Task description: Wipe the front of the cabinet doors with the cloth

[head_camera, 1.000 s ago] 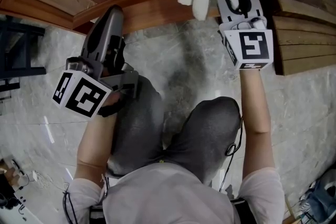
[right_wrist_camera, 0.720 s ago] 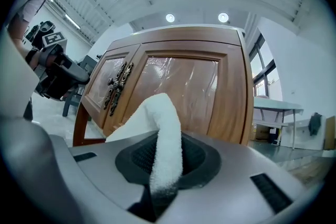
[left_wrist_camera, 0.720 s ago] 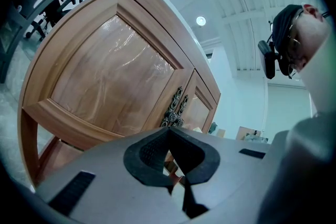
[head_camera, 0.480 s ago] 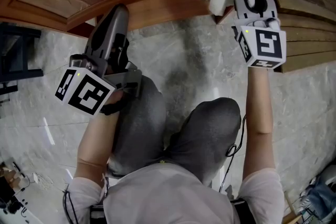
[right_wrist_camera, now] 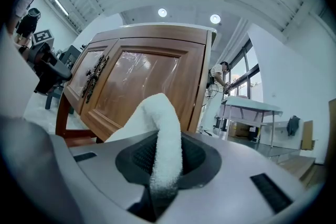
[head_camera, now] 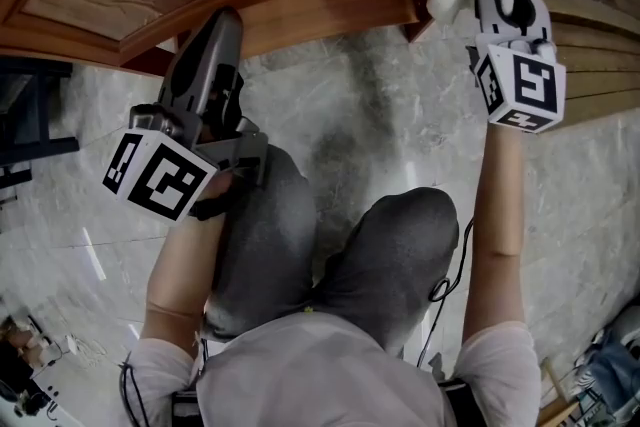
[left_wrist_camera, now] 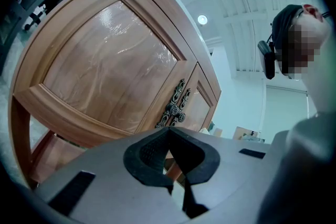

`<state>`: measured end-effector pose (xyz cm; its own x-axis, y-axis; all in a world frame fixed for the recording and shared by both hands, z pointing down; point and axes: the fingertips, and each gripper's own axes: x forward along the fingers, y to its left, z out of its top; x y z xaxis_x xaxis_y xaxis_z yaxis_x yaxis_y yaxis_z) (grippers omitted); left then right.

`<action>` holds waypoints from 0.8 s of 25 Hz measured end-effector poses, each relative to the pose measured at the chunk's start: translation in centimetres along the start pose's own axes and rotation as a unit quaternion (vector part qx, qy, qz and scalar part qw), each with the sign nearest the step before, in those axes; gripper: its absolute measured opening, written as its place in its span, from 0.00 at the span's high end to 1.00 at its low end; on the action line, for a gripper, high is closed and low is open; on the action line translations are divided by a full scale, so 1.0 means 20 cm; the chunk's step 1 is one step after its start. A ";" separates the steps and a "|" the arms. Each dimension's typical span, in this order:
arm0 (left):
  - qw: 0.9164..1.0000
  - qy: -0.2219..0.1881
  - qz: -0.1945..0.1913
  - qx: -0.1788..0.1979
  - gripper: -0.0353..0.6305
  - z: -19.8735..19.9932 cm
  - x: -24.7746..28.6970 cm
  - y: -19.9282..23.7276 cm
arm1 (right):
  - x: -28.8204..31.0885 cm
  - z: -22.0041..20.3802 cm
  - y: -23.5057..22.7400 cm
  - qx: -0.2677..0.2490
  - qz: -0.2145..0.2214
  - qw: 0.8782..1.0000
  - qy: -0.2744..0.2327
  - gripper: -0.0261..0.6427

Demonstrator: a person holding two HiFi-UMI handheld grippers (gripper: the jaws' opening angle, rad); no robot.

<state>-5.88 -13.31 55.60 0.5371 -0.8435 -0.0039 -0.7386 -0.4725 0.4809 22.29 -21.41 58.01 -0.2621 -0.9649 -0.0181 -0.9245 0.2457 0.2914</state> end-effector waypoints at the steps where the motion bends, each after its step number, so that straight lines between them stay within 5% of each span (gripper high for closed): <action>1: 1.000 0.001 -0.001 0.000 0.92 0.00 0.00 0.00 | 0.00 0.00 -0.01 0.000 -0.004 1.000 0.001 0.84; 20: 0.999 0.042 -0.029 -0.008 0.92 -0.10 0.15 0.14 | -0.02 0.02 0.09 0.000 -0.023 1.000 -0.001 0.84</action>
<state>-5.54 -16.62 58.67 0.6117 -0.7900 0.0415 -0.6988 -0.5150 0.4965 20.57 -20.60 58.08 -0.2198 -0.9750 -0.0339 -0.9357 0.2009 0.2899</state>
